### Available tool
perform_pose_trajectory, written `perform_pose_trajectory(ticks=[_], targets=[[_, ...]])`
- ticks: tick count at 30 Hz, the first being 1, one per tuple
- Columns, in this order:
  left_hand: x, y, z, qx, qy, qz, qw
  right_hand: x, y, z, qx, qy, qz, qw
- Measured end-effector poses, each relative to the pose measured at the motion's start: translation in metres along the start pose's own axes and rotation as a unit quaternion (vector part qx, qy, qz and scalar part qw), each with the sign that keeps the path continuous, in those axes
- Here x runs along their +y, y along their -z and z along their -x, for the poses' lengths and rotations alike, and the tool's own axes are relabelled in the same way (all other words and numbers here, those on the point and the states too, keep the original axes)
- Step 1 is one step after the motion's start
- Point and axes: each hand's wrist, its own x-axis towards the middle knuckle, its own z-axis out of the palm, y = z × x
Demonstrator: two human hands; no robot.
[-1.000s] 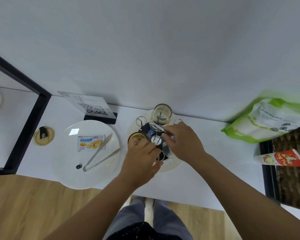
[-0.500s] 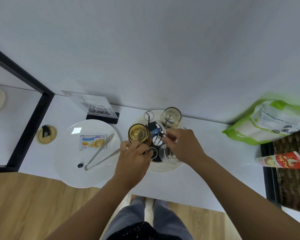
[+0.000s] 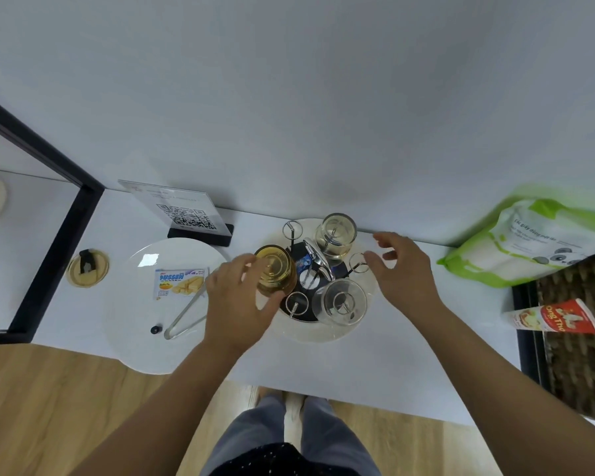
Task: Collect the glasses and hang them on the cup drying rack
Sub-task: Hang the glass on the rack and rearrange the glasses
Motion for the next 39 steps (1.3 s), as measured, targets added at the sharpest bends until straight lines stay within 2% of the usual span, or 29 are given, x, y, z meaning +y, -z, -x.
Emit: perform_pose_trajectory(ticks=[3, 6, 19, 23, 27, 39], targets=[[-0.002, 0.002, -0.013, -0.048, 0.086, 0.058, 0.993, 0.011, -0.006, -0.004, -0.071, -0.06, 0.051, 0.994], [0.003, 0.0, -0.024, -0.105, 0.134, 0.122, 0.978, 0.016, -0.013, -0.008, -0.108, -0.093, 0.049, 0.989], [0.009, 0.004, -0.03, -0.115, 0.116, 0.14, 0.977, 0.016, -0.017, -0.009, -0.111, -0.078, 0.059, 0.989], [0.008, 0.004, -0.03, -0.126, 0.123, 0.145, 0.974, -0.002, -0.018, -0.025, -0.093, -0.025, 0.066, 0.993], [0.008, 0.003, -0.03, -0.116, 0.113, 0.166, 0.973, -0.023, -0.029, -0.046, -0.13, 0.031, 0.11, 0.985], [0.006, 0.007, -0.027, -0.116, 0.111, 0.191, 0.968, -0.029, -0.047, -0.055, -0.103, 0.03, 0.114, 0.988]])
